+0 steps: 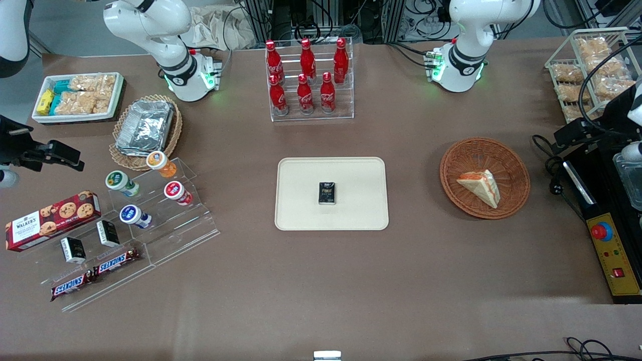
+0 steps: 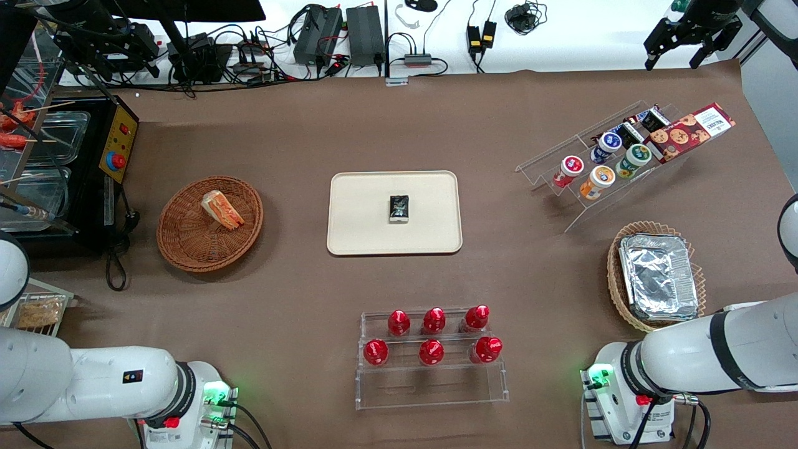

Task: Place sandwich from basket to tray
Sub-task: 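Move the left gripper over the wicker basket above the sandwich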

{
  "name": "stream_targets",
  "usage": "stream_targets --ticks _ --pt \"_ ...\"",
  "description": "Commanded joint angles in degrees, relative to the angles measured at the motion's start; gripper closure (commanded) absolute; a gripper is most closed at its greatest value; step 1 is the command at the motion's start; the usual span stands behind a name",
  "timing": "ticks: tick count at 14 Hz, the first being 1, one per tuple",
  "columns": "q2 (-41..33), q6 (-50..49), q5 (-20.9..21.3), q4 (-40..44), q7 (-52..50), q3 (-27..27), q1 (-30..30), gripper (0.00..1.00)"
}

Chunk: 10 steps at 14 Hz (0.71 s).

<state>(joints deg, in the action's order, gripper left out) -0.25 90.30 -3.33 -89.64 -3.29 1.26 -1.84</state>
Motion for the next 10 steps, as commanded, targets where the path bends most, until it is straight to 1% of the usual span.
stream_targets --ticks 1,4,8,10 --pt "0.6 -1.0 -0.2 1.4 -0.2 0.4 -0.4 0.00" --pt "0.5 -2.4 0.0 1.3 -1.5 0.4 -0.4 0.00" --pt "0.3 -2.2 -0.5 -0.8 -15.8 0.1 -0.4 0.00" --pt "-0.2 -1.5 -0.4 -3.8 -20.9 0.1 -0.4 0.00"
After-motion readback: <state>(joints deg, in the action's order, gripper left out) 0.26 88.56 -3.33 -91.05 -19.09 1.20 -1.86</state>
